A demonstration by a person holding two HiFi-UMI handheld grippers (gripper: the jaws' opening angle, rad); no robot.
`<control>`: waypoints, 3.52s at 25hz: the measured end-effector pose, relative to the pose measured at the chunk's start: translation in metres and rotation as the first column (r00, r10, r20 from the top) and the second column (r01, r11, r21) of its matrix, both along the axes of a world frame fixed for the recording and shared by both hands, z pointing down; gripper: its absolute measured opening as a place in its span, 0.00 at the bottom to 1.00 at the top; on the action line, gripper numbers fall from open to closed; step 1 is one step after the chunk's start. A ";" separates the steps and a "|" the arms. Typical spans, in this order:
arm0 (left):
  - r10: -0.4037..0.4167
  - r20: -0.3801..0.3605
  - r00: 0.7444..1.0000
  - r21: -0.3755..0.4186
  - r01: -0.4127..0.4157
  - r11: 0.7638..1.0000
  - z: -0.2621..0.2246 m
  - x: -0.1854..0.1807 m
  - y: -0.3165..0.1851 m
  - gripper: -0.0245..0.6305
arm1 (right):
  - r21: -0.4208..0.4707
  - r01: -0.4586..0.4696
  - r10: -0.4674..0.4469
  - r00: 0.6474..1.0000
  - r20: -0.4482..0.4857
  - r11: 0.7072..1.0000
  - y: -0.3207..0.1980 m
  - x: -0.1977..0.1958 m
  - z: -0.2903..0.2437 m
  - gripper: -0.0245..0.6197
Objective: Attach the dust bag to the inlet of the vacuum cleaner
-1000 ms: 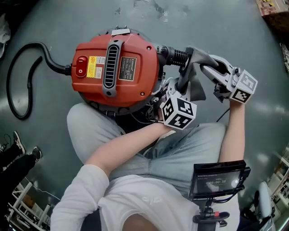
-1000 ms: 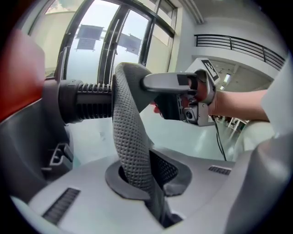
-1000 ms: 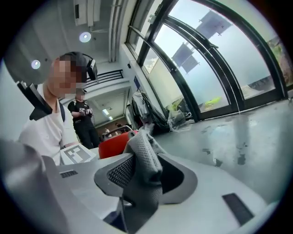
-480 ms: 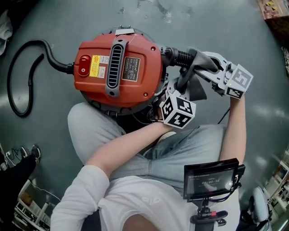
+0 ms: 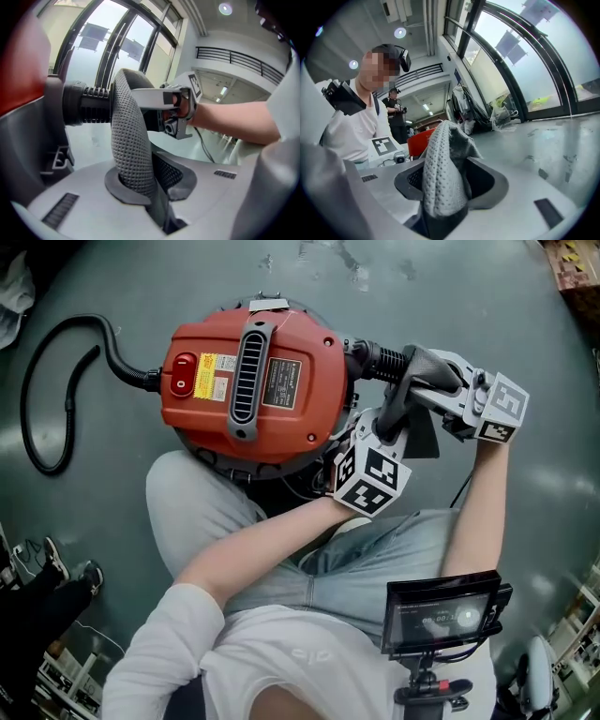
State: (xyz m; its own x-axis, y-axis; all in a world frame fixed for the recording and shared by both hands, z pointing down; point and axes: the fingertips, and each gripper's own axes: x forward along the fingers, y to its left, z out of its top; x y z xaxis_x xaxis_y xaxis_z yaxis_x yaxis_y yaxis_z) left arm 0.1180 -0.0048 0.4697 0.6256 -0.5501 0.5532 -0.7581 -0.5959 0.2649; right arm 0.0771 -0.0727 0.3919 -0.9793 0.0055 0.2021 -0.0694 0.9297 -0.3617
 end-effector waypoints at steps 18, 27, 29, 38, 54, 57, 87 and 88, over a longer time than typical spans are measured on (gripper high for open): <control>0.114 -0.192 0.975 -0.027 -0.121 0.992 -0.018 0.022 -0.008 0.11 | -0.092 0.010 0.000 0.993 0.115 0.996 -0.007 0.000 -0.002 0.32; -0.020 0.006 1.000 0.150 0.019 0.989 -0.023 0.001 0.009 0.43 | -0.139 0.008 0.016 0.984 0.175 0.990 -0.010 0.002 -0.001 0.32; -0.004 0.011 1.000 0.152 0.002 0.988 -0.027 -0.005 0.025 0.46 | -0.155 0.017 0.015 0.980 0.200 0.988 -0.012 0.000 -0.003 0.32; 0.204 -0.116 0.972 0.477 -0.125 0.870 -0.212 -0.044 0.010 0.42 | -0.157 0.015 0.018 0.979 0.205 0.987 -0.015 -0.002 -0.003 0.32; 0.175 -0.327 0.929 0.388 -0.037 0.921 -0.227 -0.106 -0.183 0.42 | -0.078 0.044 -0.025 0.974 0.225 0.996 -0.016 -0.004 -0.007 0.32; 0.111 -0.511 0.852 0.243 0.020 0.970 -0.232 -0.121 -0.188 0.42 | -0.076 0.042 -0.021 0.967 0.254 0.996 -0.017 -0.007 -0.011 0.33; 0.010 -0.722 0.692 0.080 0.069 0.994 -0.222 -0.141 -0.194 0.42 | -0.195 -0.017 0.067 0.965 0.254 0.981 -0.033 0.024 0.023 0.43; 0.012 -0.722 0.692 0.080 0.066 0.995 -0.222 -0.141 -0.194 0.42 | -0.158 -0.005 0.040 0.975 0.220 0.987 -0.030 0.022 0.022 0.43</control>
